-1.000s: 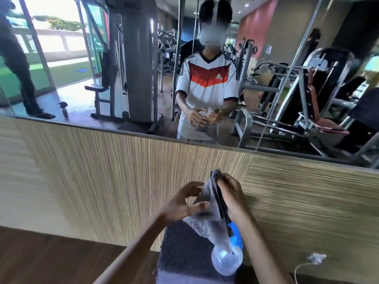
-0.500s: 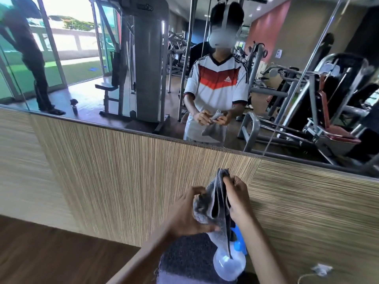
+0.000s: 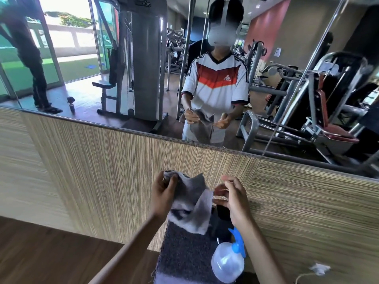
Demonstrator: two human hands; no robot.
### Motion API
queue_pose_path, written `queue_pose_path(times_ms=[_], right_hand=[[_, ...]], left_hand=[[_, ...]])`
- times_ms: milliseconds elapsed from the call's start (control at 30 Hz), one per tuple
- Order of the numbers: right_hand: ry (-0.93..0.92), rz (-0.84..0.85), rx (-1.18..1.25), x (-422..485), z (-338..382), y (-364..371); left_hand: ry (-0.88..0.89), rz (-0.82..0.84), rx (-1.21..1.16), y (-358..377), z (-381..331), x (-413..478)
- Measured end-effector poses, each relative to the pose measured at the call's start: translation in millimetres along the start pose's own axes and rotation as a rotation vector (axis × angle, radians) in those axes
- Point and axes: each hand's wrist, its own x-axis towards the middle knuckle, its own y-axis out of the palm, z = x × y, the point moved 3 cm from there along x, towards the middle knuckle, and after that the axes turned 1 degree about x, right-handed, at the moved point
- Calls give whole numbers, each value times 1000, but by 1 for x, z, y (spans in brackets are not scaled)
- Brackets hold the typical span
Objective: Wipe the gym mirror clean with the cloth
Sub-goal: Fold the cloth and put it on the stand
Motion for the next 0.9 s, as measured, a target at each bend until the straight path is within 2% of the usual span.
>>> queue_pose_path(times_ms=[100,233,367,533,833,900], right_hand=[[-81,124,-107,0,-7,7],[-179,309,-384,1,-19,23],[-237,470,-455,4,-14,42],[-197,499,-536,13,-6,44],[-100,655,-573,19,12,7],[-111,600,-574,21,17,-1]], left_hand=[[-1,31,33,2,-3,4],[88,183,202,7,-3,9],[144,289,222,14,-13,15],[161,386,203,15,-20,23],[117,380,345,-6,-3,30],[124,369,320,-9,-4,32]])
